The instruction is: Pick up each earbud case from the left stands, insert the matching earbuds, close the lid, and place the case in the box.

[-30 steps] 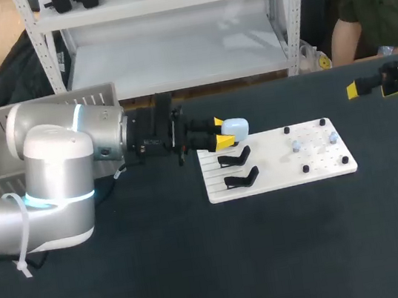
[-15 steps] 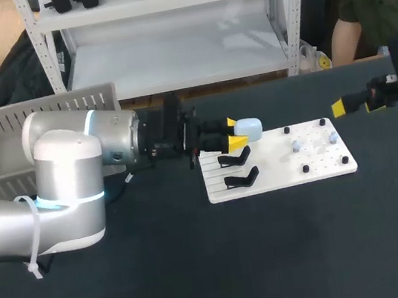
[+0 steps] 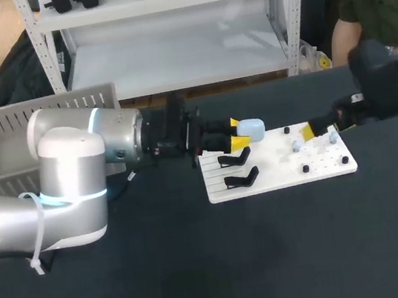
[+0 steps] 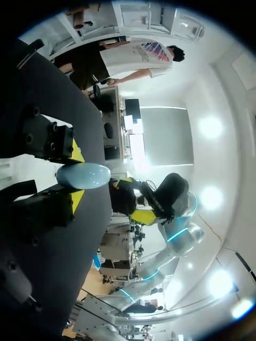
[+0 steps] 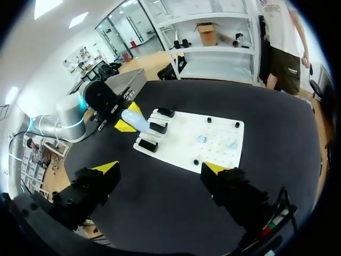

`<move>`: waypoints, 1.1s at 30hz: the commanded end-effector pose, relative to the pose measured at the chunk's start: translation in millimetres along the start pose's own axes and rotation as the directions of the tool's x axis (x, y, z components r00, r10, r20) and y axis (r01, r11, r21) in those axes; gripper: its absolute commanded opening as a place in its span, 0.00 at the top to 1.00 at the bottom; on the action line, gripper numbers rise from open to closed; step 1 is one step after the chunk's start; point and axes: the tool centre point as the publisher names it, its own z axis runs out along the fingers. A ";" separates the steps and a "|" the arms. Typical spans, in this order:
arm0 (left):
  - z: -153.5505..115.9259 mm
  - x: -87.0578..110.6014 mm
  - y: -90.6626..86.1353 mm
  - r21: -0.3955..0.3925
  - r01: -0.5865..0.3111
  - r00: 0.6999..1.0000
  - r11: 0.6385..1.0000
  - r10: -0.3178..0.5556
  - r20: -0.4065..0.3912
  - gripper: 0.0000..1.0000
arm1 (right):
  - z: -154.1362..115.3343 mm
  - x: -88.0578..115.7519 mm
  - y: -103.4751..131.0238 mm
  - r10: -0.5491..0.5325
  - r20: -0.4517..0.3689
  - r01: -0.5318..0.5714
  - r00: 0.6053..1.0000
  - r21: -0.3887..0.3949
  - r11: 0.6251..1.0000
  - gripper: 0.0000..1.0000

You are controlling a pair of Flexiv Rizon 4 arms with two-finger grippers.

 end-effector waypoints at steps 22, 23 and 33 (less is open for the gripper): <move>5.5 7.3 3.4 0.006 0.044 0.999 0.999 -0.044 0.028 1.00 | 50.7 -11.2 29.7 -0.024 -0.069 0.027 0.997 0.041 0.999 0.00; 5.5 7.3 3.4 0.006 0.044 0.999 0.999 -0.044 0.028 1.00 | 52.8 -13.3 29.6 -0.024 -0.069 0.026 0.997 0.040 0.999 0.00; 5.5 7.3 3.4 0.006 0.044 0.999 0.999 -0.044 0.028 1.00 | 69.9 -26.4 24.1 -0.016 -0.082 0.020 0.997 0.042 0.999 0.00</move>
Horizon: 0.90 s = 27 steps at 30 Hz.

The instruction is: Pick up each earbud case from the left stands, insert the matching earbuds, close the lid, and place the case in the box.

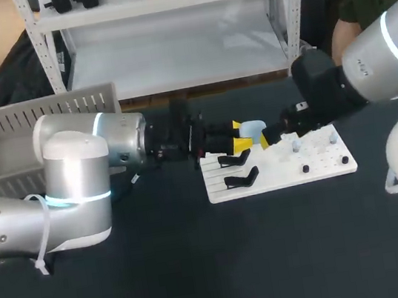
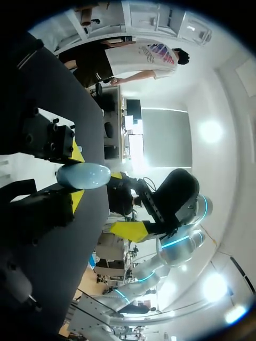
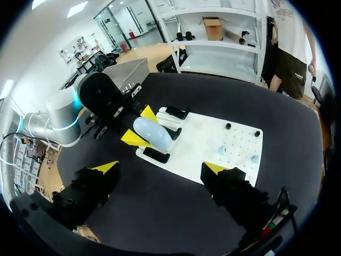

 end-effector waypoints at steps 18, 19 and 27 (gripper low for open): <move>0.3 1.0 1.8 0.003 0.000 1.000 1.000 0.000 0.002 1.00 | 21.0 -17.5 -10.3 0.017 -0.028 -0.016 0.999 0.008 1.000 0.00; 0.3 1.0 1.8 0.003 0.000 1.000 1.000 0.000 0.002 1.00 | 21.4 -17.7 -11.1 0.017 -0.028 -0.017 0.999 0.009 1.000 0.00; 0.3 1.0 1.8 0.003 0.000 1.000 1.000 0.000 0.002 1.00 | 24.8 -17.5 -15.7 0.028 -0.036 -0.028 0.999 0.014 1.000 0.00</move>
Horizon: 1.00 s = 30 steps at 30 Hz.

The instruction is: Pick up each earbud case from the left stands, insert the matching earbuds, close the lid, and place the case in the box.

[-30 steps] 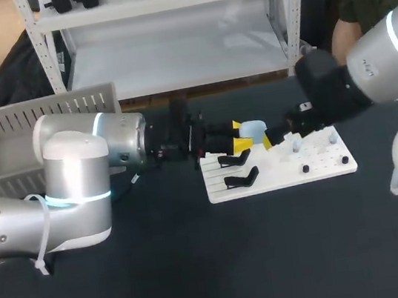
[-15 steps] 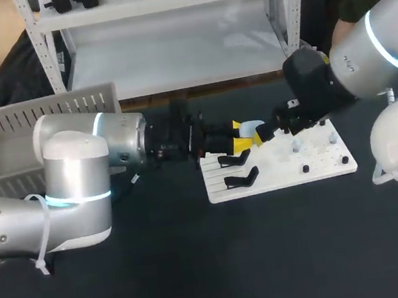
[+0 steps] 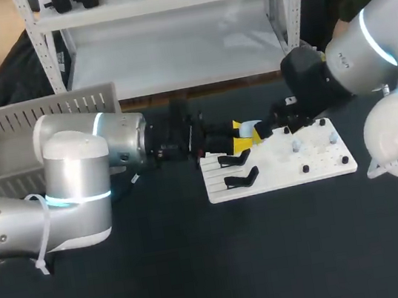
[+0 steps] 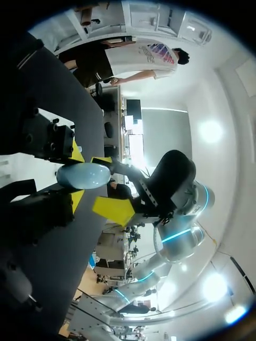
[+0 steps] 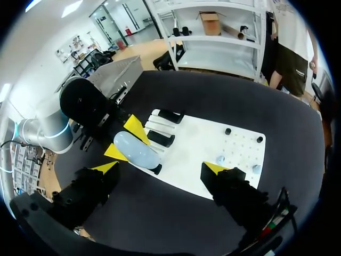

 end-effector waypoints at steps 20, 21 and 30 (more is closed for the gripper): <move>0.2 1.0 1.7 0.003 0.000 1.000 1.000 0.000 0.002 1.00 | 1.0 -9.7 -7.2 0.021 0.016 -0.022 1.000 0.014 1.000 0.00; 0.2 1.0 1.7 0.003 0.000 1.000 1.000 0.000 0.002 1.00 | 0.3 -10.5 -7.7 0.021 0.018 -0.022 1.000 0.015 1.000 0.00; 0.2 1.0 1.7 0.003 0.000 1.000 1.000 0.000 0.002 1.00 | -18.1 -23.1 -9.2 0.012 0.071 -0.014 0.997 0.029 0.999 0.00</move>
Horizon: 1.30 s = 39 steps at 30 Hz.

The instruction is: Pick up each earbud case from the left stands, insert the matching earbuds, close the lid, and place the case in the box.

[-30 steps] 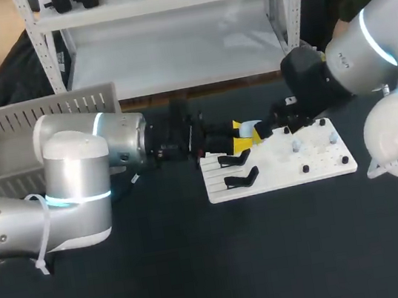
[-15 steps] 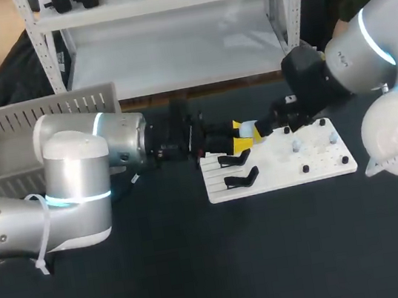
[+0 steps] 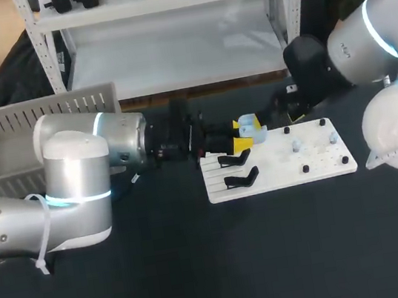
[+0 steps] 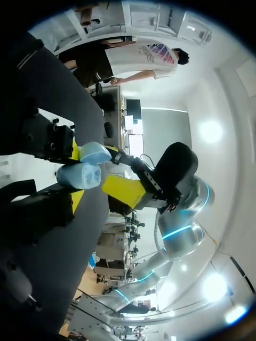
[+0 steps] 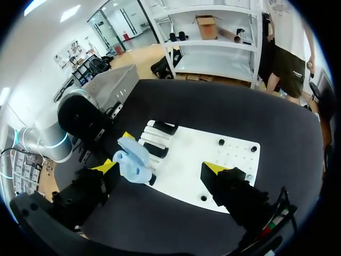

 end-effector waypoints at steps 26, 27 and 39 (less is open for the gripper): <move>0.1 0.8 1.3 0.002 0.000 1.000 1.000 0.000 0.001 1.00 | -39.3 43.8 -99.1 0.010 -0.193 0.084 0.981 0.472 0.878 0.02; 0.1 0.8 1.3 0.002 0.000 1.000 1.000 0.000 0.001 1.00 | -37.4 44.7 -100.7 0.011 -0.200 0.088 0.980 0.478 0.874 0.02; 0.1 0.8 1.3 0.002 0.000 1.000 1.000 0.000 0.001 1.00 | -7.6 49.9 -124.2 0.047 -0.281 0.110 0.959 0.516 0.850 0.40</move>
